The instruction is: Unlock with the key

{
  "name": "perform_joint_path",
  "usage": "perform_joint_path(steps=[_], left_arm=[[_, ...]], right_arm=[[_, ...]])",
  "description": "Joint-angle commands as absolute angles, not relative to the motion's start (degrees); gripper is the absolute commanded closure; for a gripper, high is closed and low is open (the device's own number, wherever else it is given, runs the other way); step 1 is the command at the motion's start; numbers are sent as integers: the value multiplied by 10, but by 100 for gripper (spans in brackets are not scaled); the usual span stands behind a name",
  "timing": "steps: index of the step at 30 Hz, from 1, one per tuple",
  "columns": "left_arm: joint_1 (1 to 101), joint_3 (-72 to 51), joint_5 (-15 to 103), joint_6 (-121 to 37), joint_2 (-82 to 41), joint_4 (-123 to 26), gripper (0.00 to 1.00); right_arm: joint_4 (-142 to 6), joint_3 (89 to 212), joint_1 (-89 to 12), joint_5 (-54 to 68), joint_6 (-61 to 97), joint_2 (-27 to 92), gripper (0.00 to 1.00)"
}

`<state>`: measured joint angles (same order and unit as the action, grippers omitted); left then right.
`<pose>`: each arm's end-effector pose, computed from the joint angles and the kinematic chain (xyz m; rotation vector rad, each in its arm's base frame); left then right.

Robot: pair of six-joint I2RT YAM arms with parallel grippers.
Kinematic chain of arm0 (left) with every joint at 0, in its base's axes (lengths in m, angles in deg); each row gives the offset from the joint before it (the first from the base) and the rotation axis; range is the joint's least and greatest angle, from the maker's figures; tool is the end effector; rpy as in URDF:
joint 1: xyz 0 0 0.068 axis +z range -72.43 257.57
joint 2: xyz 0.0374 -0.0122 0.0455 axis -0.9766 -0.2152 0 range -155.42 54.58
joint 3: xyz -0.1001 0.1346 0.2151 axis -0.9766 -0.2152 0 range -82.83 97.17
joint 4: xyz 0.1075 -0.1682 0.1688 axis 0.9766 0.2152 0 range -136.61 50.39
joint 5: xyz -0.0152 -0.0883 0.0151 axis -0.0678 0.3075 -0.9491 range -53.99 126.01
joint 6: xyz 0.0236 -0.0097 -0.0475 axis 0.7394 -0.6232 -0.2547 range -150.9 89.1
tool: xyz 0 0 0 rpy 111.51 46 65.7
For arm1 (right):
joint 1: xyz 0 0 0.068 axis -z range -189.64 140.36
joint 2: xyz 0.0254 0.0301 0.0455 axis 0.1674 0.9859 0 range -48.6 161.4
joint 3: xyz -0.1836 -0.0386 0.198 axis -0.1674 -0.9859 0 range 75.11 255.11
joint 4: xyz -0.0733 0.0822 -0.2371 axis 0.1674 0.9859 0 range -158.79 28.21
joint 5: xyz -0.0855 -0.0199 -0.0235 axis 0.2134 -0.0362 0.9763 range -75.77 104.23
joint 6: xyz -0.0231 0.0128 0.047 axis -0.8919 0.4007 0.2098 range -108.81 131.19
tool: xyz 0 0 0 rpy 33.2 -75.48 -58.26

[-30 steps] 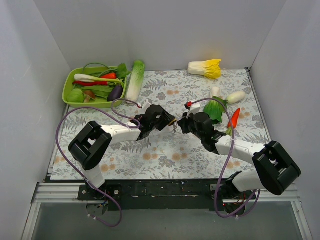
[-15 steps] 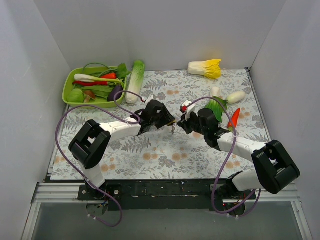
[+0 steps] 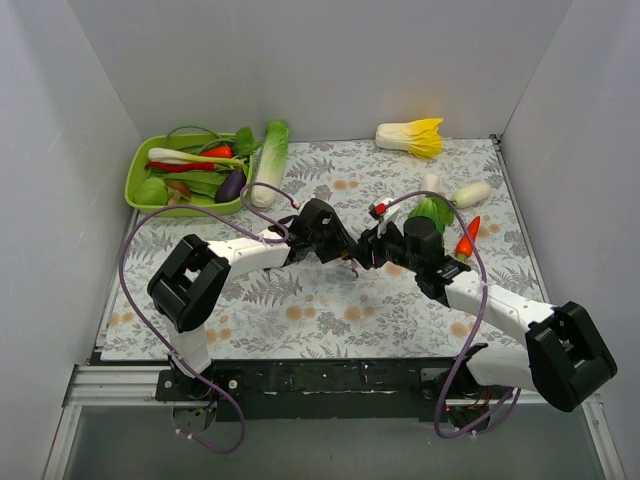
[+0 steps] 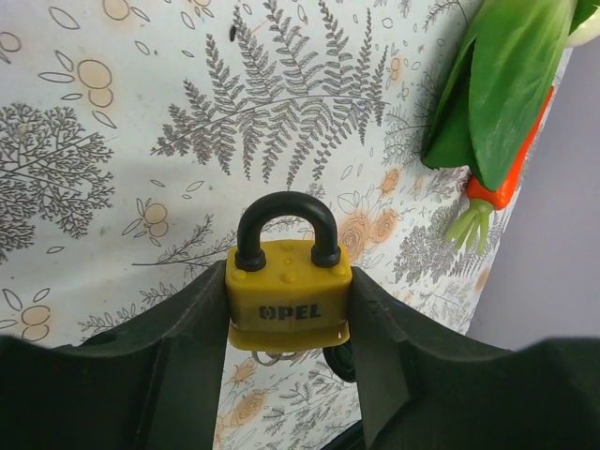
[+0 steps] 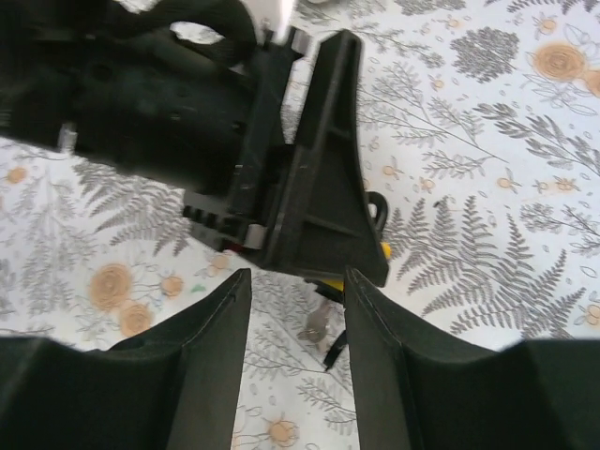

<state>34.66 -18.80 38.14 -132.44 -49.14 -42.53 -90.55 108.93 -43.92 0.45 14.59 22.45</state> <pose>0.2837 -0.2654 0.1838 -1.3093 2.3757 -1.1182 0.2185 0.1592 0.2338 -0.6671 1.7657 0.6769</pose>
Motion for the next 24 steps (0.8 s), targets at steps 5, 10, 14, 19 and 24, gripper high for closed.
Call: perform_joint_path(steps=[5, 10, 14, 19, 24], left_arm=[[347, -163, 367, -1329, -461, -419, 100], [347, -164, 346, -1332, -456, -416, 100], [347, -167, 342, -1333, -453, -417, 100], [347, -169, 338, -1333, -448, -417, 100], [347, -169, 338, -1335, -447, -416, 100]], right_arm=[[-845, 1100, -480, 17, 209, 174, 53], [-825, 1107, -480, 14, 227, 200, 53], [-823, 1118, -480, 8, 238, 230, 54], [-841, 1126, -481, 26, 252, 261, 54], [-849, 1144, -488, 28, 253, 287, 53]])
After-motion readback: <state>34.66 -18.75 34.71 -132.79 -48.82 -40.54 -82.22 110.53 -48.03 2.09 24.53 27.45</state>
